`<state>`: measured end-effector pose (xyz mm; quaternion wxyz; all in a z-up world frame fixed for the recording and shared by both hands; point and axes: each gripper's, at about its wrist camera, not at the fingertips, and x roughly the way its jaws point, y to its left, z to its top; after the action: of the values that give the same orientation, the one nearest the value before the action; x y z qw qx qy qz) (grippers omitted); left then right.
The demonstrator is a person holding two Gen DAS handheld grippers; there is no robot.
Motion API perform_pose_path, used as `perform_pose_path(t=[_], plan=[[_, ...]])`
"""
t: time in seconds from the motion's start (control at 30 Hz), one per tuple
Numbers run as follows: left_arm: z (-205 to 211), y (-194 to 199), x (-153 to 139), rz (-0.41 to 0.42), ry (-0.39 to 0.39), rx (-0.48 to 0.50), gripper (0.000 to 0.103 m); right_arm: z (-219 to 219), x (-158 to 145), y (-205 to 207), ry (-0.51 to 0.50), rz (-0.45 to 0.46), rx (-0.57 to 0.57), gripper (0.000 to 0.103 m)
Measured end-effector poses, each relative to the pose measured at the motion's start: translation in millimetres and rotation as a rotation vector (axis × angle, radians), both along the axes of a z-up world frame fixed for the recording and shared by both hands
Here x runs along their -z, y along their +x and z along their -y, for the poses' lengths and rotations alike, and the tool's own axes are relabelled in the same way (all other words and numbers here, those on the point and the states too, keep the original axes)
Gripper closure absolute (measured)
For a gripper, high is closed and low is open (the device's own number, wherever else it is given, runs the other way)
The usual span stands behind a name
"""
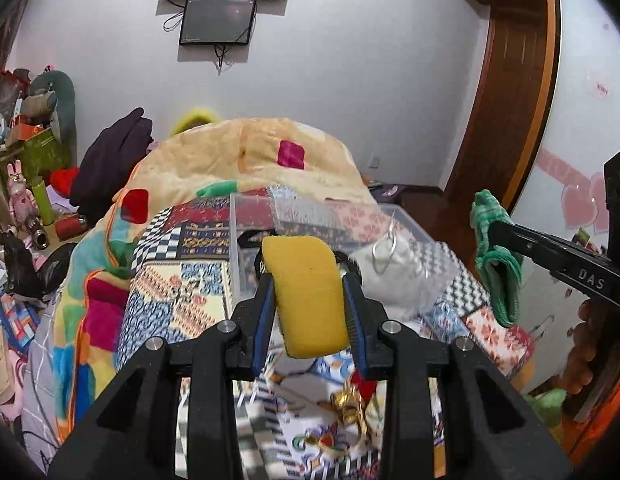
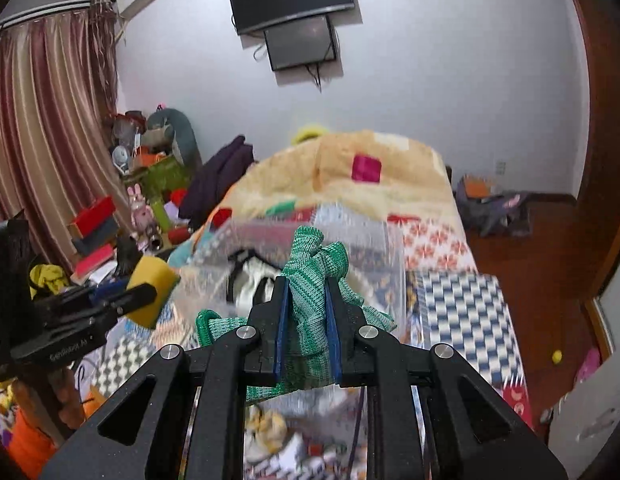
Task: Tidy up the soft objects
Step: 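Lift both items into the clear box and open both tools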
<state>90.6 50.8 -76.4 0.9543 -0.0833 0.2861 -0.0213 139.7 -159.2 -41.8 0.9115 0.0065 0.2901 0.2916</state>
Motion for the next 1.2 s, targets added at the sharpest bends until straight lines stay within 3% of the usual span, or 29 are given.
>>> perform_pose_path(t=[0.3,0.7,0.9,1.0,1.2], plan=[[-14,50,3,-0.033,-0.065,0.008,0.07,-39,3,34,-0.032,0.033,0.011,0.087],[-6,102,42,-0.155,0.002,-0.007,0.07,-72,48,69,-0.188,-0.056,0.022,0.087],[4,105,45,-0.159,0.051,-0.007,0.068,-79,58,71,-0.244,-0.081,0.004,0.085],[4,104,45,-0.162,0.051,-0.008,0.06,-79,59,71,-0.252,-0.104,-0.014,0.078],[2,92,36,-0.129,0.046,-0.01,0.045,-67,48,60,-0.229,-0.099,-0.033,0.053]])
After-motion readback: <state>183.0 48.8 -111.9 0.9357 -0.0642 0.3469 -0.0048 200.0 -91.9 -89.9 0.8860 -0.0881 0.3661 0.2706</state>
